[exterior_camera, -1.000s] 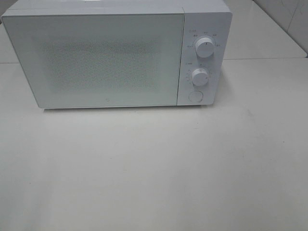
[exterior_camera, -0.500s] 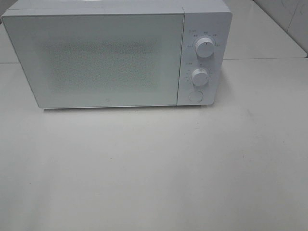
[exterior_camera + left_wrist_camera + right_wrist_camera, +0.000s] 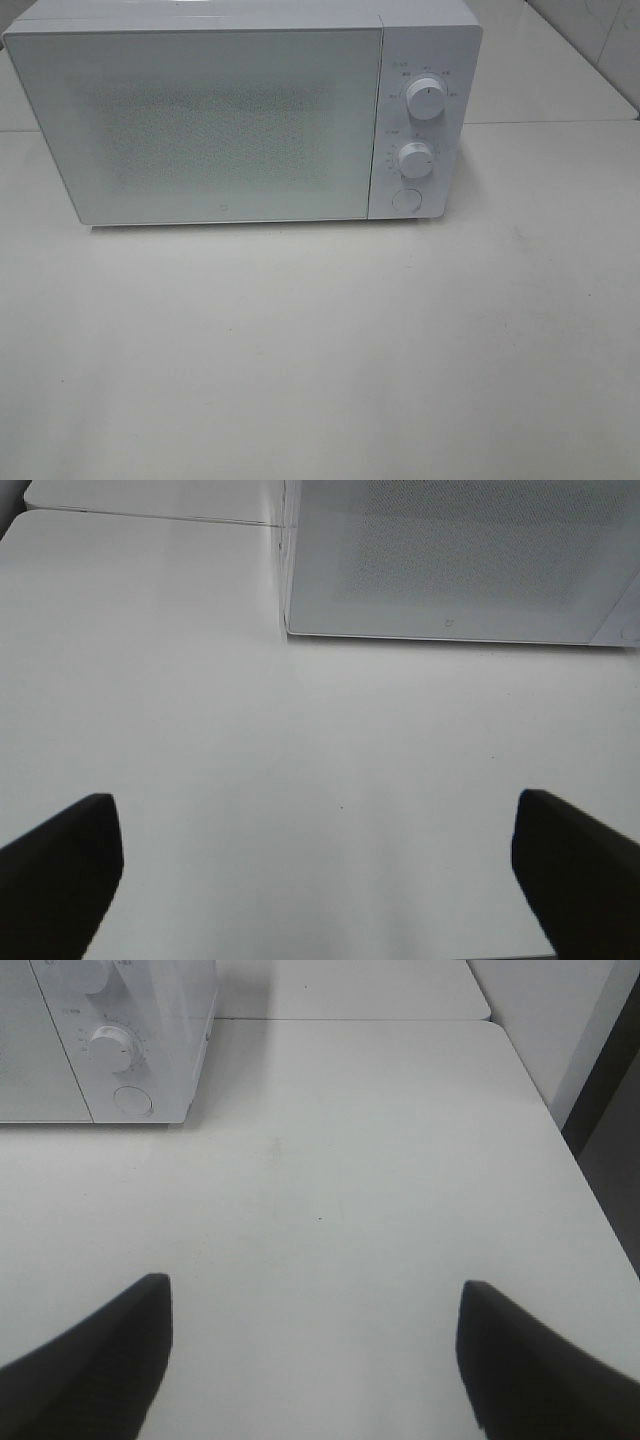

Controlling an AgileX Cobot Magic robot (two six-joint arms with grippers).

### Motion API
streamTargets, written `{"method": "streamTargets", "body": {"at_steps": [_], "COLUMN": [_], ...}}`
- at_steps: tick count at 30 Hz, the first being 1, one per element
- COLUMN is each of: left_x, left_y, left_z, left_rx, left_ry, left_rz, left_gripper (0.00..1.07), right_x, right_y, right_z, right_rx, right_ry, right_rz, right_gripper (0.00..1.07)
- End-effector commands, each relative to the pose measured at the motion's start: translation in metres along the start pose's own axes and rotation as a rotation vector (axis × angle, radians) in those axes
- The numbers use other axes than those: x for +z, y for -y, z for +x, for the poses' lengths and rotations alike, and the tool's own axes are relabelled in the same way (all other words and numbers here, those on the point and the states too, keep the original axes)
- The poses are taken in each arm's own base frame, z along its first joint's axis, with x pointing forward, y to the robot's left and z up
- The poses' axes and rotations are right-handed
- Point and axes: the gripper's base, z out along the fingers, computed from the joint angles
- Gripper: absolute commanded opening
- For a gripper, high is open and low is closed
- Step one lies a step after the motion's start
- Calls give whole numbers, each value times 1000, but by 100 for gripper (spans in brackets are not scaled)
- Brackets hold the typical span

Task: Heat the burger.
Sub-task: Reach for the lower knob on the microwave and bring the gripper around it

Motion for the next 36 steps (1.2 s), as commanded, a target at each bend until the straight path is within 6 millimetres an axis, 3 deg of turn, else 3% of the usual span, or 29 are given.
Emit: {"method": "streamTargets", "body": {"at_steps": [1, 13, 19, 25, 27, 36], "left_x": [-3, -2, -2, -2, -2, -2], "left_y": [1, 1, 1, 1, 1, 1], "left_z": [1, 0, 0, 0, 0, 0], "left_rx": [-12, -12, -12, -12, -12, -12], "left_ry": [31, 25, 25, 25, 25, 25], "left_rz": [6, 6, 6, 6, 6, 6], "left_gripper": [98, 98, 98, 98, 98, 98], "right_x": [-3, -5, -6, 12, 27, 53], "right_y": [0, 0, -1, -4, -6, -9], "right_z": [2, -1, -17, -35, -47, -63], "right_rx": [-3, -1, 1, -5, -10, -16], "right_ry": [28, 45, 128, 151, 161, 170], "right_rz": [2, 0, -11, -21, -27, -39], "right_gripper": [76, 76, 76, 76, 76, 76]}}
